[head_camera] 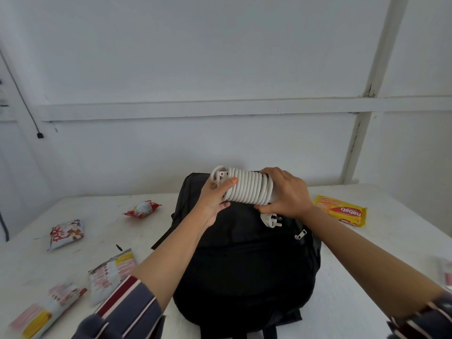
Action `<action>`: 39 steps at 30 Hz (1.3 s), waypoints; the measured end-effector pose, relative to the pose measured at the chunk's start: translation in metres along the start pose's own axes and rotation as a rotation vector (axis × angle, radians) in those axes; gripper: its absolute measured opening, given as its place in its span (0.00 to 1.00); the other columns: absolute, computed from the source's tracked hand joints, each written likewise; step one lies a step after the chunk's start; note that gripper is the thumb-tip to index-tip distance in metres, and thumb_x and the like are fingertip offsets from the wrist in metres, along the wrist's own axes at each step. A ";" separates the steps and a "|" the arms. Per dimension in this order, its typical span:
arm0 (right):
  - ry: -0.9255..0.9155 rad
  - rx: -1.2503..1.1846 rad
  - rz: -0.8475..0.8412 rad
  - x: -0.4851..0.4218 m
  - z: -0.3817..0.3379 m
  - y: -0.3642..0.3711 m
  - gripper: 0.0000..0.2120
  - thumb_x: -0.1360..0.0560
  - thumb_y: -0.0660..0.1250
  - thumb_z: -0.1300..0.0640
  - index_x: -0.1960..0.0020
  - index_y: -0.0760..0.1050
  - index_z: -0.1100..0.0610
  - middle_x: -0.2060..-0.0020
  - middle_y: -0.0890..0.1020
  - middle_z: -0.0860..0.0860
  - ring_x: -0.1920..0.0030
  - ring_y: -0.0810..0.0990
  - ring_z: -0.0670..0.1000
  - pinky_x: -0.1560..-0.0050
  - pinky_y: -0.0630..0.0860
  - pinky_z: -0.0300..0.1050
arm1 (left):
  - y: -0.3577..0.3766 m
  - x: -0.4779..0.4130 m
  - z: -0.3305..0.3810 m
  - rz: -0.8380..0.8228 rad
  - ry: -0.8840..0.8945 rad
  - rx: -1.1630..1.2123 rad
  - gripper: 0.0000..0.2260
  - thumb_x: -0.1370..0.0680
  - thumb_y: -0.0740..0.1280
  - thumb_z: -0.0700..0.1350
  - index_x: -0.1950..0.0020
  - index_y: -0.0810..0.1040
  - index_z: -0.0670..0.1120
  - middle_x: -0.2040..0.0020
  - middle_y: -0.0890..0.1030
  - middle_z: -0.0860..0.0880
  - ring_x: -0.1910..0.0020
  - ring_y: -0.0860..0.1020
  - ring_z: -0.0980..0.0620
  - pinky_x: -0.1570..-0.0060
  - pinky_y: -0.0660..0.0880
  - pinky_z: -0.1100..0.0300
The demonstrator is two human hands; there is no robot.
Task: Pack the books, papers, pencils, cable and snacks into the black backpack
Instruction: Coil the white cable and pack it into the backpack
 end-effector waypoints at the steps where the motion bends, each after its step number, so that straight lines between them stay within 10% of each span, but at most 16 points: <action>1: 0.000 0.004 -0.005 -0.001 0.000 -0.001 0.36 0.45 0.66 0.34 0.42 0.70 0.54 0.54 0.81 0.49 0.60 0.81 0.52 0.67 0.73 0.40 | 0.001 0.000 0.000 -0.007 -0.004 0.020 0.12 0.26 0.69 0.43 0.44 0.73 0.50 0.46 0.77 0.47 0.45 0.76 0.49 0.51 0.76 0.54; 12: 0.084 -0.015 -0.129 -0.010 0.010 -0.003 0.43 0.43 0.77 0.40 0.33 0.67 0.56 0.42 0.78 0.50 0.42 0.76 0.51 0.47 0.72 0.44 | -0.002 0.003 0.012 0.010 0.125 0.076 0.15 0.27 0.67 0.34 0.44 0.74 0.49 0.42 0.77 0.43 0.41 0.76 0.45 0.46 0.77 0.44; 22: 0.092 -0.129 0.034 -0.005 0.009 -0.018 0.39 0.48 0.66 0.34 0.43 0.73 0.56 0.56 0.81 0.46 0.57 0.80 0.48 0.60 0.74 0.42 | 0.011 0.010 0.024 -0.107 0.106 -0.031 0.18 0.25 0.62 0.54 0.37 0.71 0.49 0.40 0.75 0.47 0.40 0.74 0.50 0.44 0.74 0.52; 25: 0.090 -0.140 0.064 -0.002 0.012 -0.021 0.38 0.47 0.67 0.35 0.45 0.74 0.56 0.56 0.81 0.46 0.57 0.80 0.49 0.61 0.76 0.44 | 0.007 0.009 0.028 -0.167 0.116 0.102 0.14 0.19 0.55 0.46 0.39 0.75 0.46 0.44 0.77 0.47 0.44 0.76 0.52 0.42 0.73 0.53; 39: 0.025 -0.104 0.068 -0.005 0.010 -0.018 0.37 0.46 0.67 0.34 0.45 0.75 0.57 0.58 0.81 0.47 0.60 0.80 0.49 0.64 0.72 0.39 | -0.010 0.009 0.005 0.011 0.146 -0.170 0.27 0.31 0.64 0.57 0.35 0.73 0.46 0.37 0.76 0.47 0.36 0.73 0.50 0.35 0.68 0.48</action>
Point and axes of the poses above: each hand's wrist, its own x-axis away from the middle knuckle, its own y-axis out of the palm, z = x × y, the point moved 7 cm from there along -x, towards the middle knuckle
